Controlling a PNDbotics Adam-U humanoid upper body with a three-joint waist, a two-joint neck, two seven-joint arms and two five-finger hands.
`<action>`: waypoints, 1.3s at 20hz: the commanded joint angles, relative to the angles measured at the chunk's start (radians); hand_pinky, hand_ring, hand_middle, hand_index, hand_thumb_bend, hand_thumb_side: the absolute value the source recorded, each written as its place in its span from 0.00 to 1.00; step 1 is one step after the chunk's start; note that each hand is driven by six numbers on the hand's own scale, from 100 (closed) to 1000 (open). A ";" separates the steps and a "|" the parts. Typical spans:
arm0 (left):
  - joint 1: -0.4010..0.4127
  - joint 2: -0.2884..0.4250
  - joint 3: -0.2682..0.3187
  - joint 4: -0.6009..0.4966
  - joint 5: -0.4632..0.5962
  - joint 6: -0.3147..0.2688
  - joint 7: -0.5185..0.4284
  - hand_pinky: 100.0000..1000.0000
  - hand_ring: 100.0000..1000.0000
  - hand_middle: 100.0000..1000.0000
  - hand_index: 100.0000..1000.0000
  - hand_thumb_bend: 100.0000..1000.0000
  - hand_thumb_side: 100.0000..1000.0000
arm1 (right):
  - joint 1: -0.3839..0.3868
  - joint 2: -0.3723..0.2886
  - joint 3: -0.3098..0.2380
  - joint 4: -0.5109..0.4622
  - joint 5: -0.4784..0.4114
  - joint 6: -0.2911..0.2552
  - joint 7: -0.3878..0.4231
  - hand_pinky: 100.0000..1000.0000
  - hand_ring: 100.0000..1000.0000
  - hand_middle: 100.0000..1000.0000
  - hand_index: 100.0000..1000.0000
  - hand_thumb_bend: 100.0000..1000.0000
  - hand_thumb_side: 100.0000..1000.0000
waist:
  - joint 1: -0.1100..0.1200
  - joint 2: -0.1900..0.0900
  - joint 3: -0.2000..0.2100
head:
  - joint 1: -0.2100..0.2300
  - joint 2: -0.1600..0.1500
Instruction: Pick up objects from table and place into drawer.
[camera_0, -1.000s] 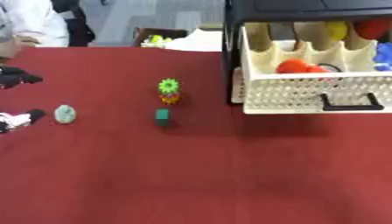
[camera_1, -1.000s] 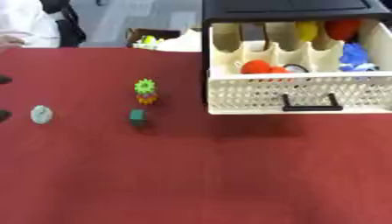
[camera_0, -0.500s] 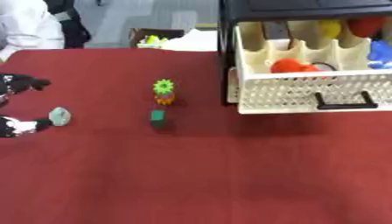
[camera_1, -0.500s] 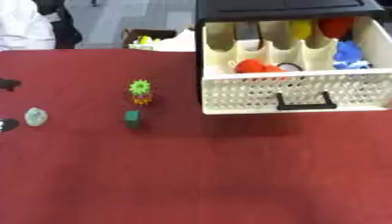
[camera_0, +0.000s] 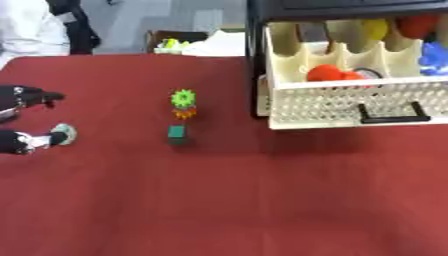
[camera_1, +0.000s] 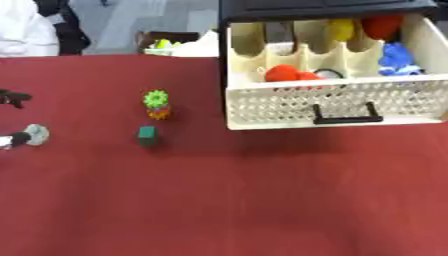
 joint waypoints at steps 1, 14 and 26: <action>-0.025 0.021 0.010 0.015 -0.011 0.000 -0.009 0.75 0.79 0.71 0.97 0.36 1.00 | -0.012 -0.015 -0.008 -0.017 0.010 0.008 0.001 0.60 0.67 0.56 0.76 0.00 1.00 | -0.001 -0.014 -0.002 | 0.006 -0.012; -0.036 0.012 0.020 0.064 -0.068 0.004 -0.061 0.75 0.81 0.75 0.97 0.33 0.93 | -0.014 -0.006 -0.009 -0.017 0.009 0.016 0.004 0.60 0.67 0.56 0.76 0.00 1.00 | -0.004 -0.011 -0.001 | 0.011 -0.015; -0.060 -0.009 0.035 0.127 -0.111 0.042 -0.029 0.73 0.79 0.70 0.95 0.17 0.86 | -0.012 0.007 -0.008 -0.017 0.021 0.021 0.012 0.60 0.67 0.56 0.76 0.00 1.00 | -0.006 -0.001 -0.009 | 0.021 -0.028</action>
